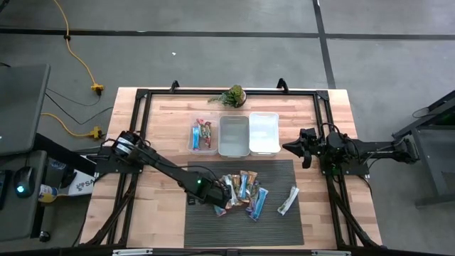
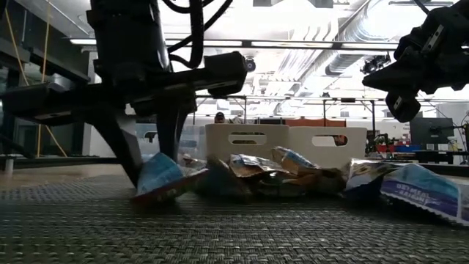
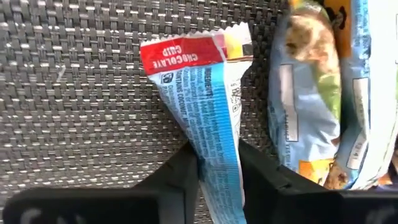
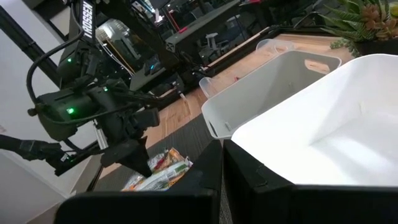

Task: Pick and place Granola Bars by type
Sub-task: Put the red granola bar into the transparent bin

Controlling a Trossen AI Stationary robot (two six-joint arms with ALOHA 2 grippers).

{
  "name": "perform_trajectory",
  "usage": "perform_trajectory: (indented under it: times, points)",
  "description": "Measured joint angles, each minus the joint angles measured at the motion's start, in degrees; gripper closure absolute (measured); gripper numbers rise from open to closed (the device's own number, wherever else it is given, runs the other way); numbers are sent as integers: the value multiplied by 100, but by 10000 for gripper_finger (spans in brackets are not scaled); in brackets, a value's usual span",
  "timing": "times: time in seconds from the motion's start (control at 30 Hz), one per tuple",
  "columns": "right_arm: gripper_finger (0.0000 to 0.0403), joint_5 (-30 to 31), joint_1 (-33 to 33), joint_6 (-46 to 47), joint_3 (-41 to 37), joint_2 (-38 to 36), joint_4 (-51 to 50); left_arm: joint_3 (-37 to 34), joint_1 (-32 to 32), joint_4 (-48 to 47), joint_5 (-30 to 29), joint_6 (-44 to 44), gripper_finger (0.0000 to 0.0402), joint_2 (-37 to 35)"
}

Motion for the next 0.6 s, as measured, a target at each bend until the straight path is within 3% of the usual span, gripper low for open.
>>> perform_trajectory:
  times: [0.23,0.6]
  points:
    - [402,-2,2,0,0,-2,-4,541,9,-413,-420,805,323,24]
    - [402,-2,1,0,0,-2,-7,1730,5,-408,-734,3266,323,1]
